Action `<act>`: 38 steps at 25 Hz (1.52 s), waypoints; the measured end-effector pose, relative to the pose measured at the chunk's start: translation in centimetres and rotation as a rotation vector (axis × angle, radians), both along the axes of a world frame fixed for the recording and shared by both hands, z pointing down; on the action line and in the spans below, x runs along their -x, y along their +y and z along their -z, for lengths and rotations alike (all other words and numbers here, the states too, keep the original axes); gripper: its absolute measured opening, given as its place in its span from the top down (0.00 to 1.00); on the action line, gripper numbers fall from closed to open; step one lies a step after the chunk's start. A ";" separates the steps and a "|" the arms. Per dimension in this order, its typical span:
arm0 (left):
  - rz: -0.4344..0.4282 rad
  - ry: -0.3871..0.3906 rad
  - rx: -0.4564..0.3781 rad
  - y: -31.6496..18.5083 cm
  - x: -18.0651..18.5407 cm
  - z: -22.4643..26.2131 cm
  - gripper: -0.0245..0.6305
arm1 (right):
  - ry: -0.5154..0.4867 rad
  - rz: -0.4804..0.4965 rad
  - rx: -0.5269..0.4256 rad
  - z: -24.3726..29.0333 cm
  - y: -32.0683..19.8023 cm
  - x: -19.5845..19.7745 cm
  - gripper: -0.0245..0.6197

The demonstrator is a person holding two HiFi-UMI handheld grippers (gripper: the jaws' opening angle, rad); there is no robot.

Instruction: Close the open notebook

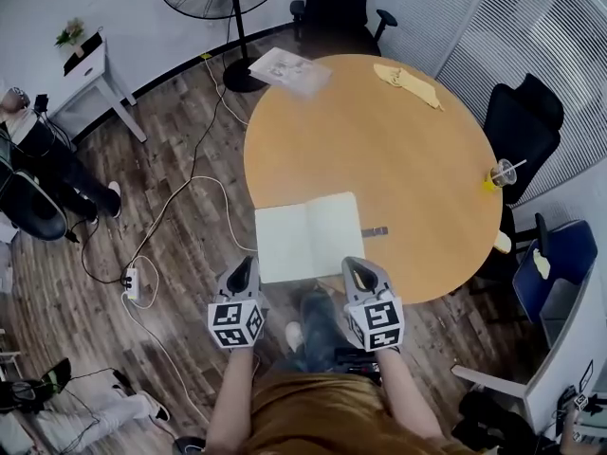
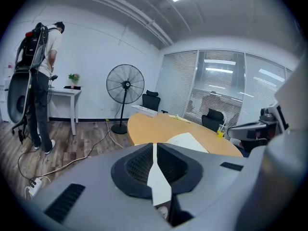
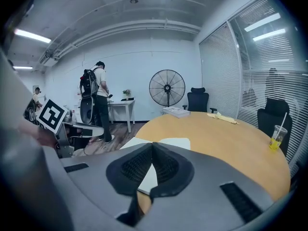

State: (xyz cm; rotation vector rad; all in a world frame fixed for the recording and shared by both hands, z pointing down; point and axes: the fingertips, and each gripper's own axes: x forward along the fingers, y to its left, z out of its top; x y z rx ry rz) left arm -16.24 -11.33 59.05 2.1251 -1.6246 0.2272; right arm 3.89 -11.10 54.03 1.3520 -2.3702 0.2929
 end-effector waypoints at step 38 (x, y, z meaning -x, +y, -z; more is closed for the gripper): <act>0.001 0.159 0.390 2.5 -1.2 -12.3 0.72 | 0.032 0.063 0.146 -6.3 -2.1 -0.2 0.94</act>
